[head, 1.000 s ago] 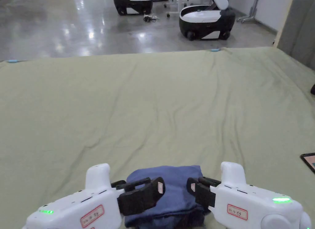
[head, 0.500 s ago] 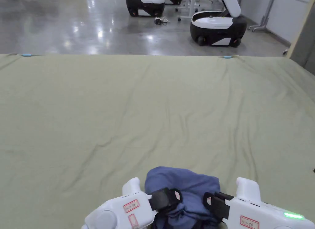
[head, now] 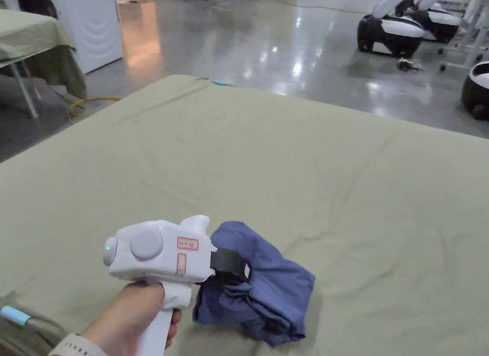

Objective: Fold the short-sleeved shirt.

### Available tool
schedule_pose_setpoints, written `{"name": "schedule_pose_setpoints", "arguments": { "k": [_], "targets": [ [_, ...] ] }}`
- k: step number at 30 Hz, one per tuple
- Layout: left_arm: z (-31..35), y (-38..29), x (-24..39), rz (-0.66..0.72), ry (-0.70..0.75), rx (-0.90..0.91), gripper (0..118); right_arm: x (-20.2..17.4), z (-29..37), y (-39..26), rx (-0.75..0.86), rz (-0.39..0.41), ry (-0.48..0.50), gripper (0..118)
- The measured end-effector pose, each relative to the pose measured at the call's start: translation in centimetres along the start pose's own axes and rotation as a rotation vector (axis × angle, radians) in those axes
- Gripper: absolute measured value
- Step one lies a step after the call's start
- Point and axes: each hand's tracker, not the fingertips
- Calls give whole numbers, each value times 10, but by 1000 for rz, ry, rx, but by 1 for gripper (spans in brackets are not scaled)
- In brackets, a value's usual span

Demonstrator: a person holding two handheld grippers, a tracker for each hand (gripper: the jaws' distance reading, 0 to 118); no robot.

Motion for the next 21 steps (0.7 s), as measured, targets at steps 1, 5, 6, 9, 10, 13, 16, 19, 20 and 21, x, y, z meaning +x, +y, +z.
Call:
{"name": "schedule_pose_setpoints", "arguments": {
  "k": [1, 5, 6, 9, 10, 13, 16, 19, 20, 21],
  "targets": [
    [16, 15, -24, -5, 42, -16, 42, -6, -3, 1, -6, 14, 11, 3],
    [51, 63, -116, -20, 291, -59, 42, -27, -11, -2, -16, 43, 23, 3],
    [57, 70, -136, 21, 294, -73, 42, -29, -12, -3, -19, 42, 27, 3],
    [70, 76, -167, 74, 223, -55, 42, -38, -12, -5, -31, 53, 27, 3],
    [68, 74, -169, 57, 211, -52, 42, -41, -12, -5, -33, 64, 22, 3],
    [71, 63, -160, -17, 257, -5, 76, -46, -9, -3, -30, 61, 35, 3],
    [105, 56, -143, -65, 326, 34, 108, -48, -6, 1, -23, 77, 29, 3],
    [143, 49, -111, -157, 502, 155, 108, -48, 4, 4, 5, 97, 38, 3],
    [153, 40, -88, -218, 521, 232, 106, -46, 7, 5, 14, 105, 41, 3],
    [160, 30, -64, -269, 541, 302, 96, -44, 9, 7, 28, 120, 41, 3]
  ]
}}
